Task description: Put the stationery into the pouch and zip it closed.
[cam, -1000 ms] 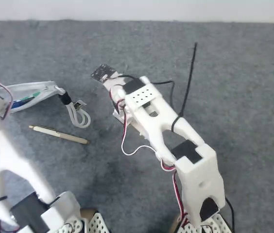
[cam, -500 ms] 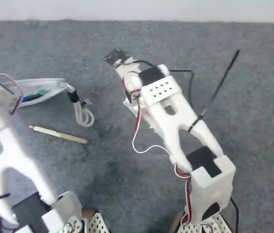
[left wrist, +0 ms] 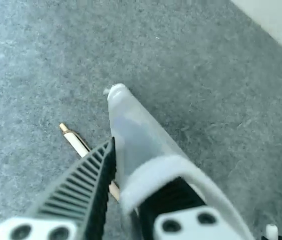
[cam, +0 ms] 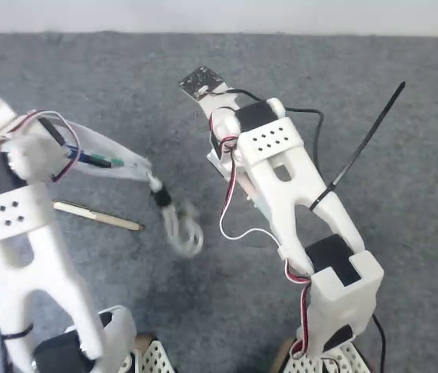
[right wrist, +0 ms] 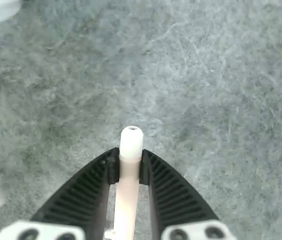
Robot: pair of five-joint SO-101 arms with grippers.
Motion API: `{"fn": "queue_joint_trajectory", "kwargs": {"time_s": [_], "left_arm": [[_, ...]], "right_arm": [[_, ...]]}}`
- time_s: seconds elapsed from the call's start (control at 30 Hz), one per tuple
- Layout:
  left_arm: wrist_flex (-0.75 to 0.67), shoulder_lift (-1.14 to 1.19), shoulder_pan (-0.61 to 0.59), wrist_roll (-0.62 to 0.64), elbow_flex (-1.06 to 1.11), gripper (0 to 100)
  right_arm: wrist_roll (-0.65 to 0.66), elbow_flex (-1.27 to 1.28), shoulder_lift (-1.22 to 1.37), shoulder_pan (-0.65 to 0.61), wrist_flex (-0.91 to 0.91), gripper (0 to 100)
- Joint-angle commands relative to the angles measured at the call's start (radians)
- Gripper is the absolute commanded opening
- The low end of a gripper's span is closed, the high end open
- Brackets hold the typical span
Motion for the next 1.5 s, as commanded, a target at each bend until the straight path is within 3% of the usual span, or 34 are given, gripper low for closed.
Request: {"fn": "queue_joint_trajectory", "kwargs": {"time_s": [0.0, 0.17, 0.53, 0.7, 0.93, 1.47], "left_arm": [[-0.003, -0.051, 0.014, -0.009, -0.031, 1], [0.0, -0.025, 0.014, -0.009, -0.03, 1], [-0.003, 0.035, 0.005, -0.011, -0.03, 1], [-0.003, 0.041, -0.069, -0.029, -0.03, 1], [-0.003, 0.043, -0.095, -0.029, -0.024, 1], [-0.043, 0.041, -0.094, -0.029, 0.012, 1]], "right_arm": [[-0.041, -0.029, -0.088, 0.021, 0.007, 0.6], [-0.12, -0.021, -0.145, 0.035, 0.01, 0.6], [-0.124, 0.167, -0.414, 0.041, -0.018, 0.6], [-0.183, 0.308, -0.572, 0.039, -0.101, 0.6], [-0.19, 0.43, -0.739, -0.038, -0.153, 0.6], [-0.212, 0.44, -0.872, -0.116, -0.142, 0.6]]}}
